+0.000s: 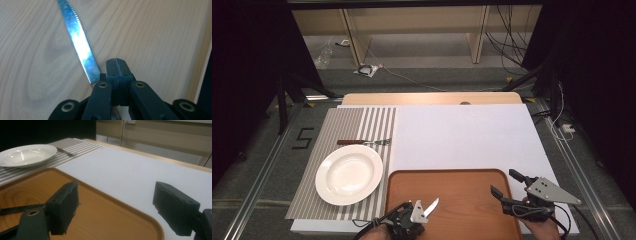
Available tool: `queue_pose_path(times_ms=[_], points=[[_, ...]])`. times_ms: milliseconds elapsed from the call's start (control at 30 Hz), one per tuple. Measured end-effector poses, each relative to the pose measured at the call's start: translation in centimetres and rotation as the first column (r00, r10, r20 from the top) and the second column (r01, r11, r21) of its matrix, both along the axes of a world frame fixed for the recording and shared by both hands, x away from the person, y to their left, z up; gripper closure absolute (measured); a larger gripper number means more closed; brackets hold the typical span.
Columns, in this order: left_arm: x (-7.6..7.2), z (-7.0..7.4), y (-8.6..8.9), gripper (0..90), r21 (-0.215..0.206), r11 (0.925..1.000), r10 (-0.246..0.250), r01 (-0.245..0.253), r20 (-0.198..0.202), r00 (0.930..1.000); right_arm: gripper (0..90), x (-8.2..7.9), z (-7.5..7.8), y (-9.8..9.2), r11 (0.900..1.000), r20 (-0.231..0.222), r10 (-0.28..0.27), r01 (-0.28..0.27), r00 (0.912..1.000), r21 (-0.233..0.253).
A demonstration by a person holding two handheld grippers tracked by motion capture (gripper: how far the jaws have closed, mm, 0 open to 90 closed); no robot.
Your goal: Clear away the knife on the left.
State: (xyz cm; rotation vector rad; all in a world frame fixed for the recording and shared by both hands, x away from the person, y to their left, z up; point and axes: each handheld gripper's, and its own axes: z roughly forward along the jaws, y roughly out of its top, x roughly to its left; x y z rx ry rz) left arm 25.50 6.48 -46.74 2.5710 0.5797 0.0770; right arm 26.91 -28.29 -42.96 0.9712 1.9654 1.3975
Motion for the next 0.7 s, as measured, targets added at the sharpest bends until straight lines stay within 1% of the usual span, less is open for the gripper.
queue_pose_path(times_ms=[267, 433, 500, 533, 700], points=[[0.3, 0.1, 0.7, 89.3, 0.017, 0.9998, 0.01, -0.009, -0.015, 0.9998, 21.6, 0.0, 0.0, 0.0, 1.0, 0.0, -0.001, 0.001, 1.0, 0.0], [0.5, 0.1, 1.1, 89.3, 0.022, 0.9995, 0.024, -0.024, -0.01, 0.9997, 21.6, 0.0, 0.0, 0.0, 1.0, -0.002, -0.001, 0.001, 1.0, -0.003], [0.5, 0.1, 1.2, 89.3, 0.018, 0.9992, 0.036, -0.036, -0.006, 0.9993, 21.6, 0.0, 0.0, 0.0, 1.0, -0.003, 0.0, 0.0, 1.0, -0.002], [0.6, 0.1, 1.2, 89.4, 0.024, 0.9992, 0.034, -0.033, -0.005, 0.9994, 21.6, 0.0, 0.0, 0.0, 1.0, -0.002, 0.0, 0.0, 1.0, -0.002], [0.9, 0.1, 1.6, 89.4, 0.02, 0.998, 0.06, -0.06, 0.004, 0.9982, 21.6, 0.0, 0.0, 0.0, 1.0, -0.002, 0.0, 0.0, 1.0, -0.002]])
